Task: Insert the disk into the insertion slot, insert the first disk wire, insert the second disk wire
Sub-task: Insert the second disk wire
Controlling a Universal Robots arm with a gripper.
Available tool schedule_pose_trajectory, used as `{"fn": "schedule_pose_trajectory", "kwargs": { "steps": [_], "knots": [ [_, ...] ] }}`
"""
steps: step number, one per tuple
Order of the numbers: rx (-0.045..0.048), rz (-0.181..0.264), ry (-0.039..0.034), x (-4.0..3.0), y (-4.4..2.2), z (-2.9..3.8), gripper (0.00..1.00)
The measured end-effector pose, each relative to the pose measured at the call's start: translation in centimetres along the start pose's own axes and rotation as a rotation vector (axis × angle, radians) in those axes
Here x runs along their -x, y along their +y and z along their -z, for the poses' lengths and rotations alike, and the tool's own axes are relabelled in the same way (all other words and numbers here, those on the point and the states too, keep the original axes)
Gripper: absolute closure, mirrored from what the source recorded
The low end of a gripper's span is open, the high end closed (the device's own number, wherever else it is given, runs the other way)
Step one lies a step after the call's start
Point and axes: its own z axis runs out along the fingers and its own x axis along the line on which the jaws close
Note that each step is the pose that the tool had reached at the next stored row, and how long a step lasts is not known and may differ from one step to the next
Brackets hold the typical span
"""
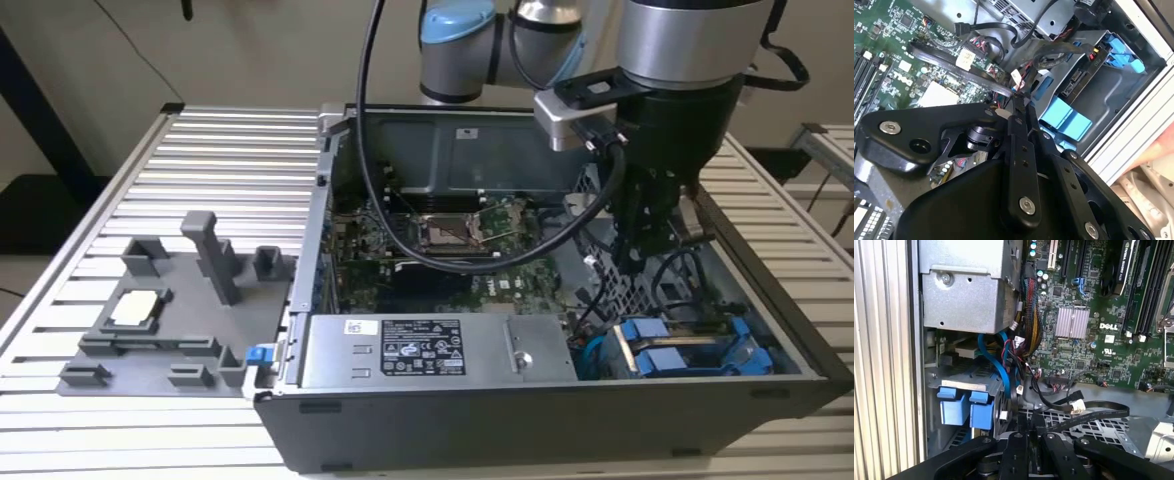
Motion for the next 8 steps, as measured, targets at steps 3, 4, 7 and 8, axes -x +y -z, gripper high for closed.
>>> {"fn": "schedule_pose_trajectory", "kwargs": {
  "steps": [3,4,7,8],
  "knots": [
    [0.0001,0.0,0.0001,-0.14,-0.05,-0.02,0.84],
    [0.0005,0.0,0.0,-0.25,-0.08,-0.04,0.84],
    [0.0042,0.0,-0.0003,-0.84,-0.34,-0.14,0.84],
    [0.0061,0.001,-0.0005,-1.11,-0.44,-0.18,0.84]
  ]
}}
